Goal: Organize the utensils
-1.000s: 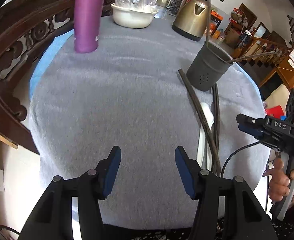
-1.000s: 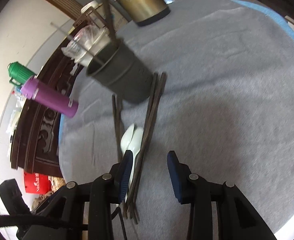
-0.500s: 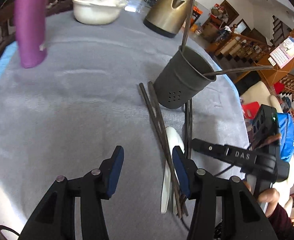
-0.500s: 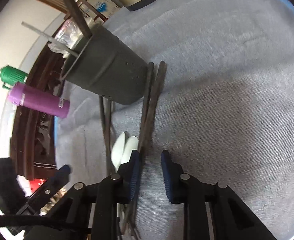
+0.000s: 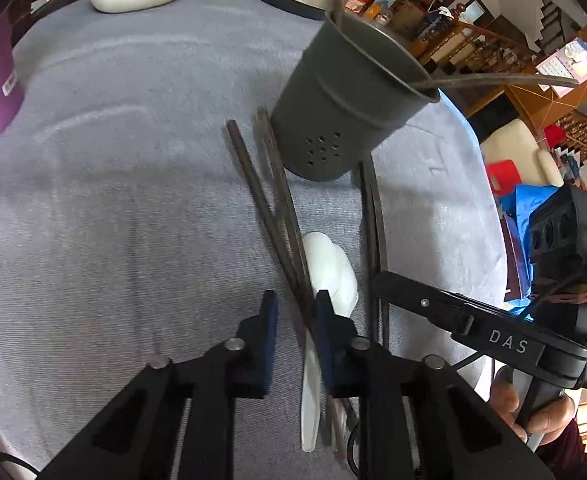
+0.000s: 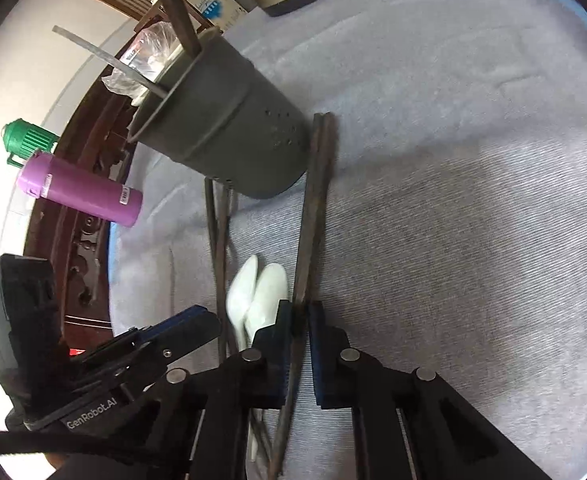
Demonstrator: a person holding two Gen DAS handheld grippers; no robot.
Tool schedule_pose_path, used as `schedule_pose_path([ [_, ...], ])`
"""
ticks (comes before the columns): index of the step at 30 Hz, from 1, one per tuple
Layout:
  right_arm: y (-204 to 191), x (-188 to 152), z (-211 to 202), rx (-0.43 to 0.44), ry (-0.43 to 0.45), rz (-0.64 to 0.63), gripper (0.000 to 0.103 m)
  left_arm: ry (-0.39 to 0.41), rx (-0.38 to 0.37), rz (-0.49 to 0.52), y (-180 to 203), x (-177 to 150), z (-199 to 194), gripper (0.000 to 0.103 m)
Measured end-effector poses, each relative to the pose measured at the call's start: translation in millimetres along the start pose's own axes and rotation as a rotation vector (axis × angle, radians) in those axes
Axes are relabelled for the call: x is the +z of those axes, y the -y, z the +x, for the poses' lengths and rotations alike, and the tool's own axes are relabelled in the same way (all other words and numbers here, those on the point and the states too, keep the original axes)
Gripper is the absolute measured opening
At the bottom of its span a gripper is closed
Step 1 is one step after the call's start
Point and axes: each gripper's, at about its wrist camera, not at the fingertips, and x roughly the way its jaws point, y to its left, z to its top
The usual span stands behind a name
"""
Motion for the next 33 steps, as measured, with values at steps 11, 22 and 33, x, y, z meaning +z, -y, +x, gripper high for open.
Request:
schedule_pose_path([
  [11, 51, -10, -36, -0.060, 0.038, 0.070, 0.007, 0.021, 0.019, -0.059, -33, -11, -18, 0.006],
  [22, 47, -9, -47, -0.141, -0.039, -0.012, 0.010, 0.023, 0.117, -0.074, -70, -9, -36, 0.007],
  [33, 53, 56, -57, -0.104, 0.087, 0.043, 0.022, 0.100, 0.111, 0.069, -44, 58, -31, 0.035],
])
